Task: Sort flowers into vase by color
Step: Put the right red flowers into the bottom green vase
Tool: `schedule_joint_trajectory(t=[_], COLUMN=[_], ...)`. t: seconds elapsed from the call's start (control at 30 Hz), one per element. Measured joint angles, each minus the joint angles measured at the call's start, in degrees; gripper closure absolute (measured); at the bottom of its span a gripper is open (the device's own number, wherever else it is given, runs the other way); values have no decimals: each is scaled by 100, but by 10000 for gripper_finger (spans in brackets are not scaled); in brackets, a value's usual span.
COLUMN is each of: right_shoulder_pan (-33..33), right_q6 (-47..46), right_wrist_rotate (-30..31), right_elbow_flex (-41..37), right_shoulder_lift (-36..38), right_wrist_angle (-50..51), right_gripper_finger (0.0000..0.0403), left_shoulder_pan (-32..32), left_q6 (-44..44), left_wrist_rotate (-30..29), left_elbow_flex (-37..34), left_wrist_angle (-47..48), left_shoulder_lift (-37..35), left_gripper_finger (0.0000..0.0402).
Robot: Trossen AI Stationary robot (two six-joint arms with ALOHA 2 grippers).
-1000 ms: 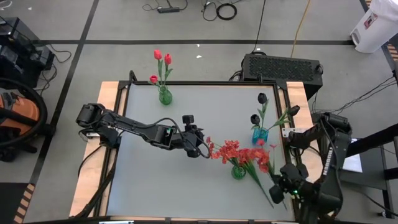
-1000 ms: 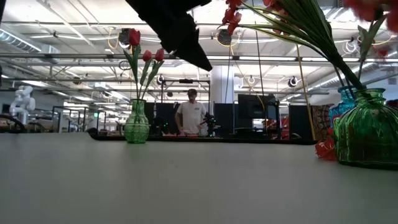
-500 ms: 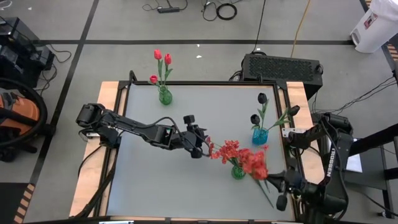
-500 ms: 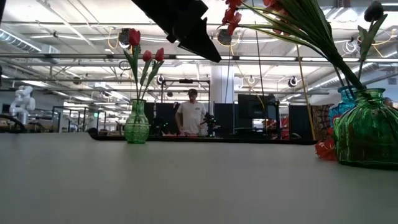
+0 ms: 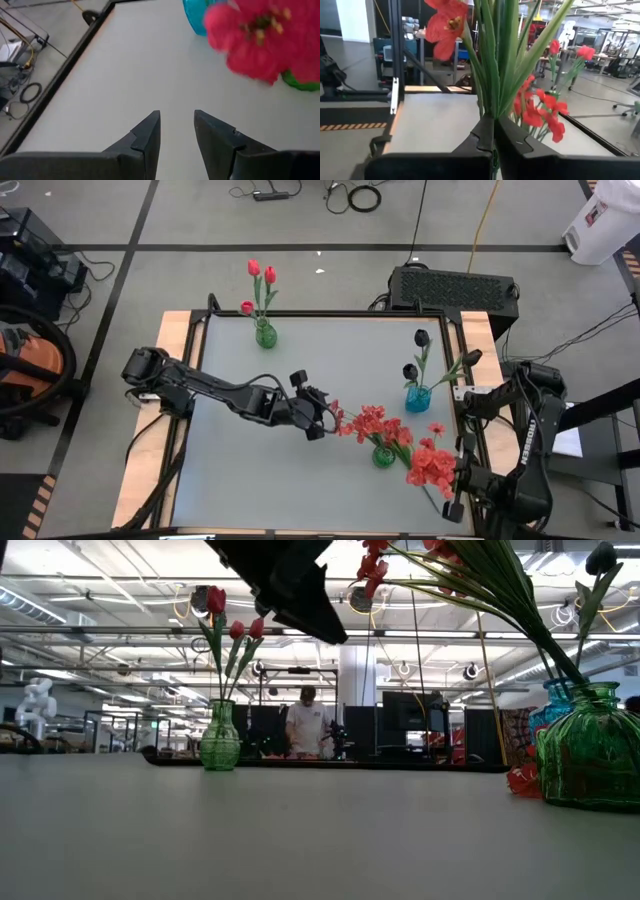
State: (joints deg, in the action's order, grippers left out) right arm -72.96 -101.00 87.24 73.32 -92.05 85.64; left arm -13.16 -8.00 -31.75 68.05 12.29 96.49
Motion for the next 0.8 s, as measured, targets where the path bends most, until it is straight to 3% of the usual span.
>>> schedule_joint_trajectory(t=[0.2,0.43,0.8], right_shoulder_pan=[97,289,797], right_q6=[-491,-1277,-1520], right_wrist_rotate=[22,268,280], right_elbow_flex=[-694,-1441,-1456], right_shoulder_lift=[-1,-2,14], right_wrist_angle=[-10,-8,188], right_gripper_finger=[402,402,402], left_shoulder_pan=[-133,-253,-274], left_q6=[-333,-543,-827], left_wrist_rotate=[-138,-157,-157], left_elbow_flex=[-5,-172,-184], left_wrist_angle=[438,317,259], left_shoulder_lift=[0,0,4], left_gripper_finger=[274,274,274])
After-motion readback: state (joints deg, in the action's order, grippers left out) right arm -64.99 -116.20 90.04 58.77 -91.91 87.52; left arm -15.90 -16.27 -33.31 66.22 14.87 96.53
